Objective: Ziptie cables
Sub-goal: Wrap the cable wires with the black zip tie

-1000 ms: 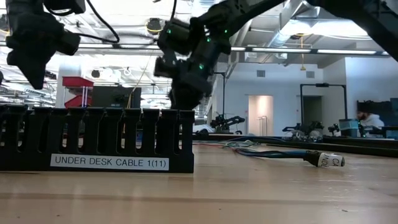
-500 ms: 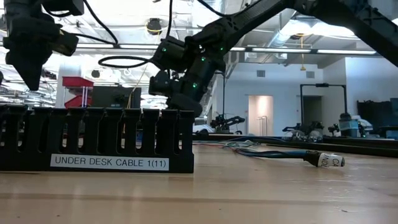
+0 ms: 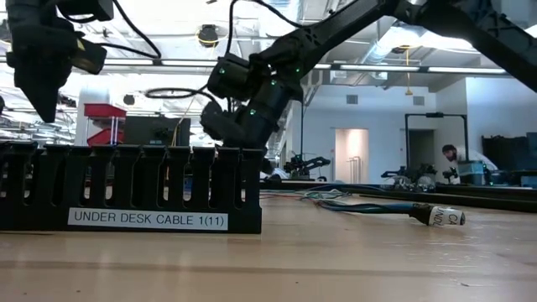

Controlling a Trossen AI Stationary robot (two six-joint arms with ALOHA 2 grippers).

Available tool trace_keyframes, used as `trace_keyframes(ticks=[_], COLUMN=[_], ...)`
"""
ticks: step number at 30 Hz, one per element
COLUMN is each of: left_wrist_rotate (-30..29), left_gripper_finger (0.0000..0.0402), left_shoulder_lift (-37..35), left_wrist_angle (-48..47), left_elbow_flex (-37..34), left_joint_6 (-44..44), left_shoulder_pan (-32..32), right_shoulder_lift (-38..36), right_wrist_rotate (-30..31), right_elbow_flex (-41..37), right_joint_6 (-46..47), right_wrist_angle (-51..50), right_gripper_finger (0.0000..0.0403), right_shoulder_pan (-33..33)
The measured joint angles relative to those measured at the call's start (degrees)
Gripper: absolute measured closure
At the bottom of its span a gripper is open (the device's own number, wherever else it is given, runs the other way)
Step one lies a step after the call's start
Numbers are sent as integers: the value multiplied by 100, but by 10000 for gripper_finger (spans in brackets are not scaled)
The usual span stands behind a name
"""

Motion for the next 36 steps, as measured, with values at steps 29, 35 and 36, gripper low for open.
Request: trace_keyframes(ticks=[29,35,36], left_wrist_rotate=[-1051,3,20], left_gripper_finger=[402,402,402], left_shoulder_lift=[4,6,4], left_wrist_angle=[894,924,932], left_elbow_flex=[-89,-511,-591], left_joint_6=[-319,-358,-457], left_shoulder_pan=[0,-2,-2], right_shoulder_lift=[-155,-652,-708], right_wrist_rotate=[-2685,-3042,-2920], right_elbow_flex=[-24,115,155], right_joint_6=[2236,692,287], right_wrist_angle=[1871,1736,1623], right_gripper_finger=[396,333,316], right_shoulder_pan=[479,670,748])
